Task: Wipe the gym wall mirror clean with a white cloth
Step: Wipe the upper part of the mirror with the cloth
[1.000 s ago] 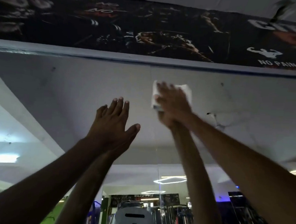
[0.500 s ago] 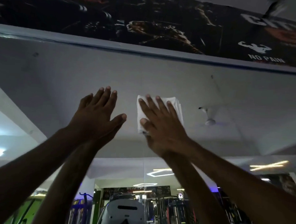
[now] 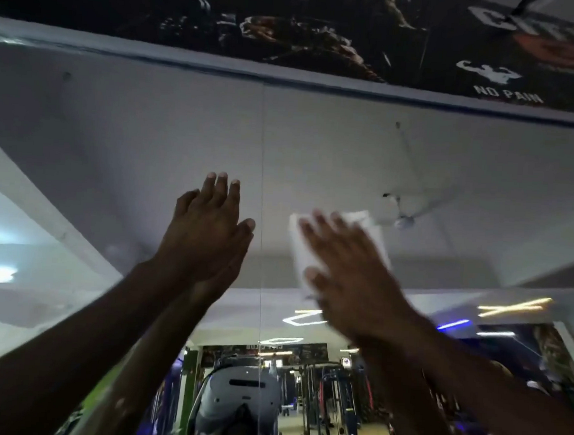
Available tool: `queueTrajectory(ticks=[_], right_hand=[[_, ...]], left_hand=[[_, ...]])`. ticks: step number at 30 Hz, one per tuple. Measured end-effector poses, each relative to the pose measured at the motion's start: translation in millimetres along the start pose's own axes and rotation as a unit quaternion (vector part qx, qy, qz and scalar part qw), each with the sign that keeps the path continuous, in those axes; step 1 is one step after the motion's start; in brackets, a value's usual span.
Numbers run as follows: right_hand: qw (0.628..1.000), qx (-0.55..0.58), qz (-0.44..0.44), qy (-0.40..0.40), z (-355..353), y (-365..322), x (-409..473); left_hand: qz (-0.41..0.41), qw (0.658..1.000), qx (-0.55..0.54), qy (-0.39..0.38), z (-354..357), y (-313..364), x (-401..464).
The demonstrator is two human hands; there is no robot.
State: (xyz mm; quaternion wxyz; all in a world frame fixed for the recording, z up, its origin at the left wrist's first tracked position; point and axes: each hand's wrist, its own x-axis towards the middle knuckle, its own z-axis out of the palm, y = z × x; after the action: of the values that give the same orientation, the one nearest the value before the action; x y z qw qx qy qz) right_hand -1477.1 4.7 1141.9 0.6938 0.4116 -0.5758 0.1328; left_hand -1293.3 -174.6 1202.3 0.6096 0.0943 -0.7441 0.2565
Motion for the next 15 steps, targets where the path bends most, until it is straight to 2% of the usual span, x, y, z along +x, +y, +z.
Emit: queueTrajectory(ticks=[1, 2, 4, 6, 7, 9, 11, 13, 15], right_hand=[[0.999, -0.027, 0.026, 0.015, 1, 31, -1], [0.995, -0.042, 0.087, 0.028, -1, 65, 2], [0.967, -0.017, 0.253, -0.003, -15, 113, 12], [0.941, -0.002, 0.337, -0.007, -20, 109, 21], [0.950, -0.015, 0.313, 0.005, -17, 85, 21], [0.985, -0.012, 0.171, 0.030, -3, 11, 2], [0.998, 0.045, 0.020, -0.033, -7, -48, -29], [0.996, 0.041, -0.059, -0.057, -16, -31, -35], [0.999, -0.011, -0.039, -0.017, -9, 36, -23]], left_hand=[[0.007, 1.000, 0.008, 0.010, 1, -3, -7], [0.017, 0.999, 0.018, 0.028, 3, -8, -13], [0.027, 0.998, 0.029, 0.051, 8, -20, -24], [0.032, 0.998, 0.044, 0.038, 12, -30, -34], [0.042, 0.997, 0.051, 0.037, 15, -33, -40], [0.057, 0.996, 0.050, 0.054, 19, -32, -52], [0.049, 0.995, 0.045, 0.070, 22, -28, -64], [0.055, 0.994, 0.056, 0.076, 21, -25, -73], [0.063, 0.992, 0.080, 0.081, 22, -27, -79]])
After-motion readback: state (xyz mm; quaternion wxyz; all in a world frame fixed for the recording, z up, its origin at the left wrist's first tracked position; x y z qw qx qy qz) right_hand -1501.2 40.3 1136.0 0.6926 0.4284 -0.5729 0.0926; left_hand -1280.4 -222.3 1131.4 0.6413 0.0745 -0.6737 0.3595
